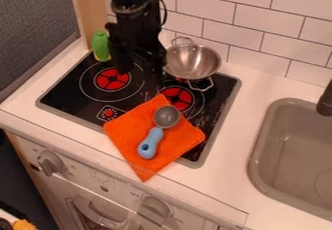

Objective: Put the blue spoon in between the green bottle and the silver pot

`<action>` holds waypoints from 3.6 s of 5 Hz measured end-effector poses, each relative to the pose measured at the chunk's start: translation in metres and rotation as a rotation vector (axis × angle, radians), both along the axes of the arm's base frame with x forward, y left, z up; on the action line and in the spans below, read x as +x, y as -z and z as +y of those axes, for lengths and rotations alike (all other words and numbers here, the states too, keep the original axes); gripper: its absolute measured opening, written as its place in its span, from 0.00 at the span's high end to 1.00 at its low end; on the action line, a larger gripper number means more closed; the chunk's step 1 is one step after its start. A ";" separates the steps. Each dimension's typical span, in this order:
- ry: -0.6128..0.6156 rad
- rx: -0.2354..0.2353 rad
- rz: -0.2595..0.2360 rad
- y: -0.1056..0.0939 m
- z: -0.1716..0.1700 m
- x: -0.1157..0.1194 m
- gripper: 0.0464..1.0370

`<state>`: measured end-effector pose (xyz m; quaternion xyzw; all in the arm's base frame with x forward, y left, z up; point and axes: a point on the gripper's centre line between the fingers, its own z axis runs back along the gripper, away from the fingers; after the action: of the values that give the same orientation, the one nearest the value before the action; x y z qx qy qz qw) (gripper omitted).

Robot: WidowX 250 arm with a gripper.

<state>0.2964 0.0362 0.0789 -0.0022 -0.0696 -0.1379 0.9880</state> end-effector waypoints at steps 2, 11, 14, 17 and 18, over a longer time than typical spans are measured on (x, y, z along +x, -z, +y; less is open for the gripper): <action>0.087 0.004 0.051 0.029 -0.032 -0.028 0.04; -0.137 -0.015 -0.033 -0.005 0.034 0.023 0.73; -0.214 0.027 0.024 0.046 0.067 0.073 0.73; -0.168 0.047 0.046 0.051 0.057 0.086 0.07; -0.168 0.049 0.019 0.032 0.058 0.082 0.03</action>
<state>0.3782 0.0939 0.0466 0.0264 -0.0569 -0.0560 0.9965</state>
